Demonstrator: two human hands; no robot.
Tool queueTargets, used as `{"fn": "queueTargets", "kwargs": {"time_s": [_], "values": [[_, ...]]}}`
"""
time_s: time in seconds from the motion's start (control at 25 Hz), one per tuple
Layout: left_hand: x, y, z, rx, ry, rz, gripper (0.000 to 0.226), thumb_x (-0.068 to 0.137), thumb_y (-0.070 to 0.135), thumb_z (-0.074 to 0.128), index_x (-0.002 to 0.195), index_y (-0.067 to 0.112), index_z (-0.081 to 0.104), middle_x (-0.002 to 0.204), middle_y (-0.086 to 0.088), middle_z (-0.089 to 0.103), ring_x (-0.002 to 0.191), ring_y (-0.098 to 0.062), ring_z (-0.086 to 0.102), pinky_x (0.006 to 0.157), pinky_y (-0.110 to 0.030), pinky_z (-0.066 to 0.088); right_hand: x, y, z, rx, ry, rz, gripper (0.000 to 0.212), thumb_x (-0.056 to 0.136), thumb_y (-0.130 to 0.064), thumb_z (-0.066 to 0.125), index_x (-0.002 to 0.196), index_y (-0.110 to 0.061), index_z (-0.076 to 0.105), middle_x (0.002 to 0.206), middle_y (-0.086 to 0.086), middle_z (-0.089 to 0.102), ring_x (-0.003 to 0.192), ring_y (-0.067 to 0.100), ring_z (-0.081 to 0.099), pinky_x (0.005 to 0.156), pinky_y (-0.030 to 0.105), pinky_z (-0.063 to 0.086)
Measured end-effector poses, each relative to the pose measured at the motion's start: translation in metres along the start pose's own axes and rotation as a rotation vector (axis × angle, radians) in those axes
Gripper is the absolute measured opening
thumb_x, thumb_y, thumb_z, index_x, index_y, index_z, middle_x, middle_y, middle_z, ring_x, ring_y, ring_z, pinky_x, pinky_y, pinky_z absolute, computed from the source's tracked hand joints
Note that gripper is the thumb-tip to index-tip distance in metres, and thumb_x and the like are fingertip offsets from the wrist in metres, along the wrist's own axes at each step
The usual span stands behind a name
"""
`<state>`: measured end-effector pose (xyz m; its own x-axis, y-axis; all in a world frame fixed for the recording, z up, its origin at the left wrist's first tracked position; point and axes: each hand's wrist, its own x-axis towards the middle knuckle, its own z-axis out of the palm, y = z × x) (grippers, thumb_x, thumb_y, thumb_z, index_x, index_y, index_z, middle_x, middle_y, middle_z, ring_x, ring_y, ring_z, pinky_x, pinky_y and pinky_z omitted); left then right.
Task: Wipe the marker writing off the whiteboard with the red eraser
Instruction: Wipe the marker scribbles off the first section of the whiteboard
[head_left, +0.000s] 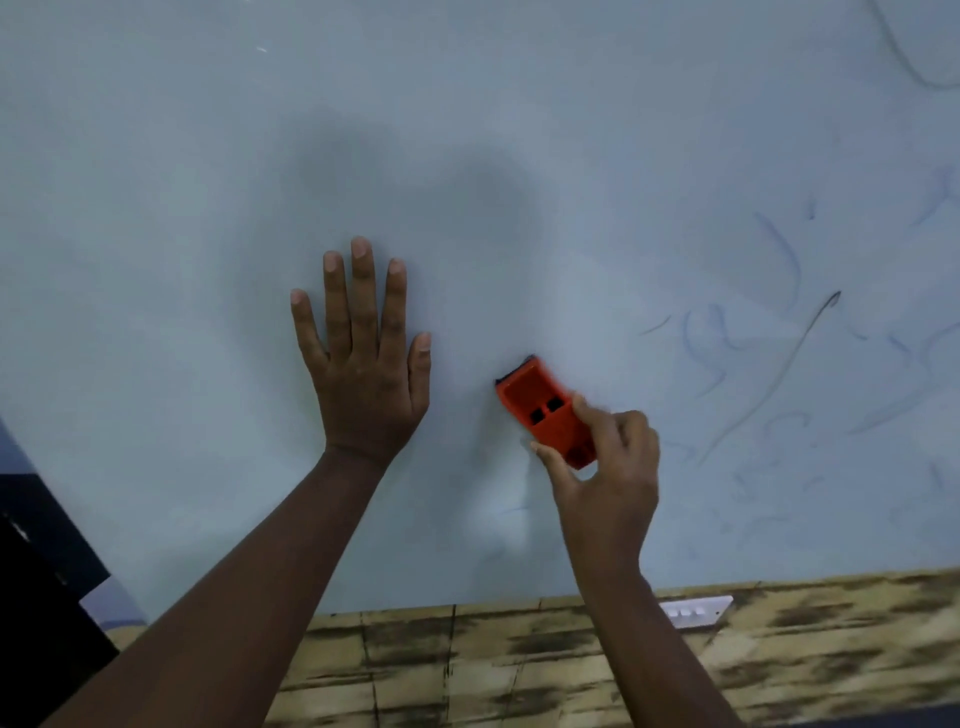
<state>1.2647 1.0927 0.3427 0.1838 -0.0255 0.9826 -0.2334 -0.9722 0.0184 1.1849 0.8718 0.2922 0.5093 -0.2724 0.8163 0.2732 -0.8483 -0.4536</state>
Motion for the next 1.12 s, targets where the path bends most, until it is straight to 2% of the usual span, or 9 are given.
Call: {"fn": "queueTargets", "kwargs": {"time_s": [0.12, 0.24, 0.32, 0.44, 0.52, 0.64, 0.84, 1.0, 1.12], "values": [[-0.018, -0.001, 0.002, -0.016, -0.032, 0.015, 0.065, 0.113, 0.035, 0.037, 0.169, 0.010, 0.016, 0.171, -0.023, 0.023, 0.163, -0.038, 0.011, 0.131, -0.060, 0.005, -0.038, 0.007, 0.013, -0.090, -0.133, -0.139, 0.068, 0.067, -0.025, 0.097, 0.128, -0.021, 0.066, 0.107, 0.002, 0.056, 0.098, 0.021, 0.052, 0.071, 0.032, 0.052], [-0.027, -0.004, 0.004, -0.004, -0.041, 0.033, 0.066, 0.113, 0.037, 0.036, 0.169, 0.011, 0.014, 0.172, -0.021, 0.020, 0.164, -0.030, -0.002, 0.131, -0.059, 0.002, -0.043, 0.010, 0.014, -0.086, -0.189, -0.134, 0.069, 0.063, -0.032, 0.099, 0.124, -0.026, 0.066, 0.106, -0.003, 0.057, 0.096, 0.019, 0.054, 0.067, 0.033, 0.055], [-0.031, -0.005, 0.005, -0.003, -0.038, 0.045, 0.066, 0.113, 0.037, 0.037, 0.169, 0.011, 0.014, 0.172, -0.021, 0.019, 0.164, -0.030, -0.003, 0.131, -0.059, 0.001, -0.027, 0.007, 0.006, 0.018, -0.132, 0.041, 0.064, 0.062, -0.040, 0.098, 0.117, -0.029, 0.068, 0.105, -0.008, 0.057, 0.096, 0.017, 0.059, 0.068, 0.035, 0.056], [-0.040, -0.005, 0.007, 0.003, -0.050, 0.057, 0.068, 0.113, 0.037, 0.037, 0.170, 0.013, 0.010, 0.172, -0.020, 0.016, 0.165, -0.029, -0.005, 0.131, -0.058, -0.001, 0.009, 0.006, -0.011, 0.400, 0.081, 0.435, 0.056, 0.061, -0.043, 0.099, 0.104, -0.026, 0.066, 0.096, -0.008, 0.066, 0.086, 0.010, 0.066, 0.075, 0.033, 0.058], [-0.048, -0.005, 0.008, 0.007, -0.057, 0.057, 0.067, 0.113, 0.038, 0.036, 0.170, 0.013, 0.010, 0.171, -0.020, 0.017, 0.165, -0.029, -0.005, 0.131, -0.058, -0.001, 0.020, 0.008, -0.019, 0.467, 0.165, 0.573, 0.056, 0.062, -0.048, 0.097, 0.101, -0.025, 0.064, 0.089, -0.006, 0.070, 0.082, 0.010, 0.067, 0.077, 0.030, 0.057], [-0.056, -0.003, 0.009, 0.002, -0.057, 0.055, 0.066, 0.113, 0.037, 0.036, 0.169, 0.012, 0.014, 0.170, -0.020, 0.017, 0.165, -0.028, -0.006, 0.131, -0.058, -0.001, 0.007, 0.005, -0.011, 0.444, 0.152, 0.626, 0.054, 0.065, -0.050, 0.095, 0.100, -0.024, 0.064, 0.088, -0.007, 0.071, 0.082, 0.009, 0.066, 0.075, 0.020, 0.052], [-0.063, -0.004, 0.011, 0.013, -0.064, 0.058, 0.070, 0.111, 0.037, 0.040, 0.170, 0.013, 0.010, 0.169, -0.021, 0.016, 0.164, -0.027, -0.009, 0.131, -0.058, -0.003, -0.082, 0.001, 0.029, 0.421, 0.037, 0.768, 0.046, 0.066, -0.036, 0.097, 0.093, -0.017, 0.065, 0.086, -0.003, 0.070, 0.078, 0.009, 0.065, 0.064, 0.005, 0.045], [-0.064, -0.005, 0.011, 0.022, -0.065, 0.059, 0.066, 0.111, 0.038, 0.040, 0.167, 0.012, 0.017, 0.168, -0.021, 0.018, 0.164, -0.026, -0.009, 0.131, -0.056, -0.004, -0.130, 0.005, 0.045, 0.383, -0.088, 0.871, 0.045, 0.067, -0.041, 0.095, 0.093, -0.019, 0.065, 0.086, -0.010, 0.070, 0.080, 0.004, 0.068, 0.065, 0.012, 0.052], [-0.067, -0.005, 0.011, 0.026, -0.067, 0.073, 0.065, 0.110, 0.038, 0.039, 0.167, 0.013, 0.019, 0.168, -0.021, 0.019, 0.165, -0.027, -0.008, 0.131, -0.056, -0.003, -0.109, 0.007, 0.042, 0.521, -0.041, 0.990, 0.050, 0.066, -0.045, 0.094, 0.083, -0.009, 0.065, 0.074, -0.007, 0.066, 0.068, 0.008, 0.064, 0.067, 0.025, 0.059]]}}
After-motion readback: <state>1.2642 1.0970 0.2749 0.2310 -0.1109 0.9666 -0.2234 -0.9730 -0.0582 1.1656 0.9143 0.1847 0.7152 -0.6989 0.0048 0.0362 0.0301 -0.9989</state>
